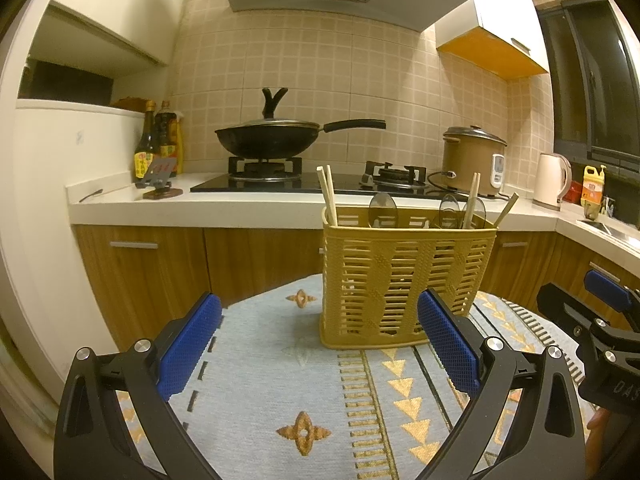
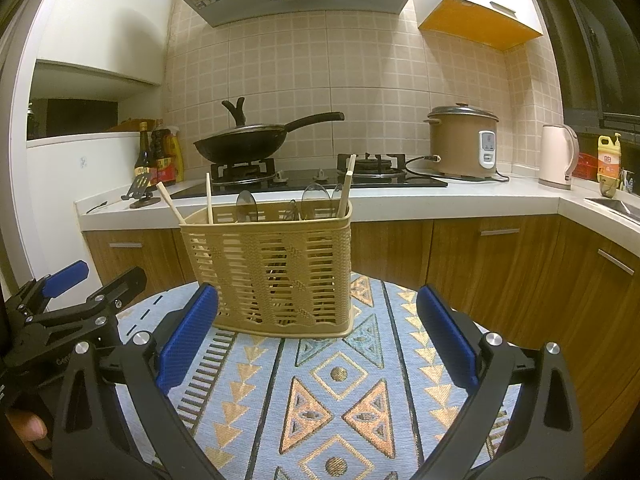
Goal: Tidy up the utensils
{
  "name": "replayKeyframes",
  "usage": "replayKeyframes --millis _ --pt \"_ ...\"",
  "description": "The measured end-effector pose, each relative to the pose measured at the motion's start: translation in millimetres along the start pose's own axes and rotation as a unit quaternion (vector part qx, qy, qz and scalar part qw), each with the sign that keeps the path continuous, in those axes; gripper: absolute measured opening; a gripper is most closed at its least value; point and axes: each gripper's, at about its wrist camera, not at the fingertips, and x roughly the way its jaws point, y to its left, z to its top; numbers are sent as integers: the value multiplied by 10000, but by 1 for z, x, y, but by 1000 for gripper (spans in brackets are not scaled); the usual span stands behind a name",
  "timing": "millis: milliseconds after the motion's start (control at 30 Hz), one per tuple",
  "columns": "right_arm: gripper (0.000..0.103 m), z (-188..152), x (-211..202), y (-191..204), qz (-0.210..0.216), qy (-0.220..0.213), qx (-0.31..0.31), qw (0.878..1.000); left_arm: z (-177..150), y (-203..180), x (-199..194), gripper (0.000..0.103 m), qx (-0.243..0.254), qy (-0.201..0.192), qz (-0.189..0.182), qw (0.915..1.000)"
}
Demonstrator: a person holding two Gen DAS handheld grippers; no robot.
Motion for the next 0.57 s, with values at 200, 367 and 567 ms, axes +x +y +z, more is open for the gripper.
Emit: replayKeyframes --millis 200,367,567 --pt "95 1 1 1 2 4 0 10000 1 2 -2 95 -10 -116 13 9999" --pt "95 1 1 1 -2 -4 -5 10000 1 1 -1 96 0 -67 12 10000" --pt "95 0 1 0 7 -2 -5 10000 2 5 0 96 -75 -45 24 10000"
